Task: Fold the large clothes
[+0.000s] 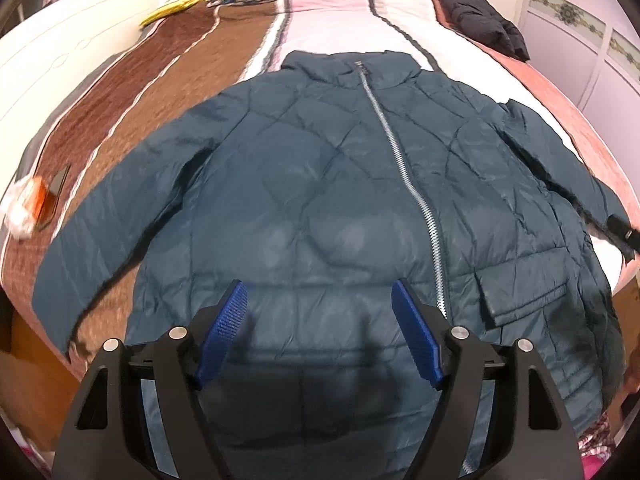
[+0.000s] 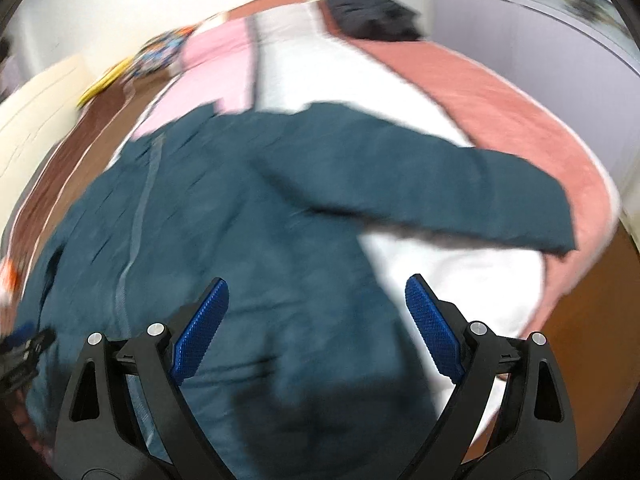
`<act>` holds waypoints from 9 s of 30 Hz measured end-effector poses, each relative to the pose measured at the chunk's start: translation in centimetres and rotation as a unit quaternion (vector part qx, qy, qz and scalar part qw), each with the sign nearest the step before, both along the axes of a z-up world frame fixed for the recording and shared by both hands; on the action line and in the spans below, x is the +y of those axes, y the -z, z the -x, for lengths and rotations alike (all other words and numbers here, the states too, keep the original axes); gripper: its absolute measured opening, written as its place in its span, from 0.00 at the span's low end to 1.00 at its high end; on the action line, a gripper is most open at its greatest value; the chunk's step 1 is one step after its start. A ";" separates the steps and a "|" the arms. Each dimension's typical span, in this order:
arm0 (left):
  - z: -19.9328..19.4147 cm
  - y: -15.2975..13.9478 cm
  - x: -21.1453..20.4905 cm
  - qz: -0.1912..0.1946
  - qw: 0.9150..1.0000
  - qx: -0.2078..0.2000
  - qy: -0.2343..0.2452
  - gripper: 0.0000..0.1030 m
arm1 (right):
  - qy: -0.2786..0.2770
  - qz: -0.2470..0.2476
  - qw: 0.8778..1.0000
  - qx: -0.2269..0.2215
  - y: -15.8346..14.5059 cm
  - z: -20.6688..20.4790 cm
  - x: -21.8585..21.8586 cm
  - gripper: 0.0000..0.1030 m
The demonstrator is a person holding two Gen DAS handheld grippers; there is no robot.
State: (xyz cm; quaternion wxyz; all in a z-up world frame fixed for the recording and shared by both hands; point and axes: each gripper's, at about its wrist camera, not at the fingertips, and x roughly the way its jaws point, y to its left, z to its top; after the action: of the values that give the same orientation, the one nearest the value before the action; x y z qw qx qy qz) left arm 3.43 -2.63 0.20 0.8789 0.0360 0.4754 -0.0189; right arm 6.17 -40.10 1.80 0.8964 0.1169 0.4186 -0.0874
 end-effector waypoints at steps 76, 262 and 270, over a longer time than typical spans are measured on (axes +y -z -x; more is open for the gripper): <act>-2.0 0.0 7.7 0.071 0.993 -0.013 -0.093 0.71 | -0.238 -0.003 0.962 -0.131 -8.2 -11.3 15.6 0.15; -6.3 -12.0 21.2 0.201 0.921 -0.242 -0.230 0.03 | -0.217 -0.077 0.973 0.015 0.3 -2.5 10.9 0.48; -12.5 -14.9 5.3 0.194 0.958 -0.213 -0.007 0.04 | -0.148 -0.098 0.984 -0.016 -0.9 -2.5 4.9 0.48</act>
State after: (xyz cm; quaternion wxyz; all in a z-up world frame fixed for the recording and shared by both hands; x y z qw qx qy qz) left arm 15.89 2.65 15.10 0.9498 -0.1355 0.2649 -0.0965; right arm 8.65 -35.17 2.71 0.8901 0.1420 0.4238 0.0893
